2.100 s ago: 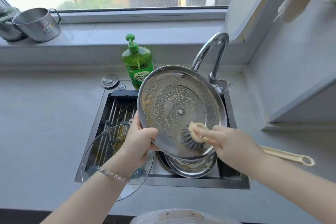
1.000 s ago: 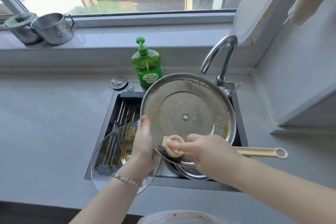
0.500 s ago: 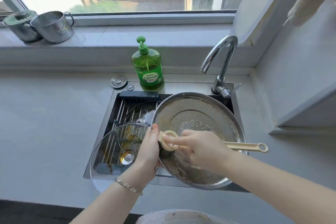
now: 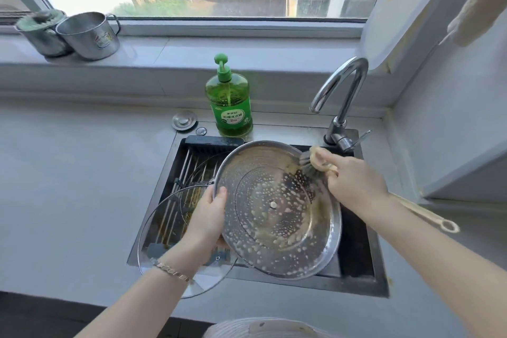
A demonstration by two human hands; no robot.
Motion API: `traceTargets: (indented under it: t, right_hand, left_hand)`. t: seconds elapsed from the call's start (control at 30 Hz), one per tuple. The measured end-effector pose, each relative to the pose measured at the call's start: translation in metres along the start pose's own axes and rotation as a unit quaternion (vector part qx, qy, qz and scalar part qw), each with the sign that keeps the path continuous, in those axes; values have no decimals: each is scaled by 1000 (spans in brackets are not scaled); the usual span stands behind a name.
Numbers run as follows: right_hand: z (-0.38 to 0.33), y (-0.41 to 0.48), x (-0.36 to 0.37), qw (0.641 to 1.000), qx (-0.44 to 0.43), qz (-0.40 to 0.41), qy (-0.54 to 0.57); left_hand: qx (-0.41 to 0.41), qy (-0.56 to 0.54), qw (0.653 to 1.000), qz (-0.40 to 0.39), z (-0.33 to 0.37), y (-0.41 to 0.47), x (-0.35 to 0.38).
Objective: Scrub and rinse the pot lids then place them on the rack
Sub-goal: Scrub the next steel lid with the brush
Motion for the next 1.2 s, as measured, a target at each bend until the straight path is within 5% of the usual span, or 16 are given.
traceTargets:
  t: [0.17, 0.33, 0.57, 0.73, 0.9, 1.0, 1.2]
  right_hand:
    - [-25, -1, -11, 984, -79, 157, 21]
    - [-43, 1, 6, 977, -165, 131, -41]
    - [-54, 7, 0, 974, -166, 121, 97]
    - [-54, 11, -4, 964, -186, 160, 108]
    - [-3, 13, -4, 981, -100, 104, 132]
    - [-1, 11, -4, 986, -117, 72, 90]
    - [-20, 17, -14, 978, -149, 147, -14]
  left_hand:
    - [31, 86, 996, -23, 6, 3, 1]
    - [99, 181, 977, -46, 17, -1, 2]
    - [161, 250, 955, -20, 28, -5, 3]
    - [196, 224, 954, -14, 32, -7, 7]
    - [151, 93, 984, -5, 27, -4, -6]
    - [160, 112, 980, -16, 27, -4, -2]
    - [202, 143, 968, -29, 36, -9, 6]
Point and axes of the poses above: each hand's wrist, its own y-axis towards the middle knuckle, its own x-axis out of the palm, z = x × y, the point moved 1 cm from there along y, towards the middle knuckle, and after that the axes turned 2 degrees about -x, right-handed, at the moved point
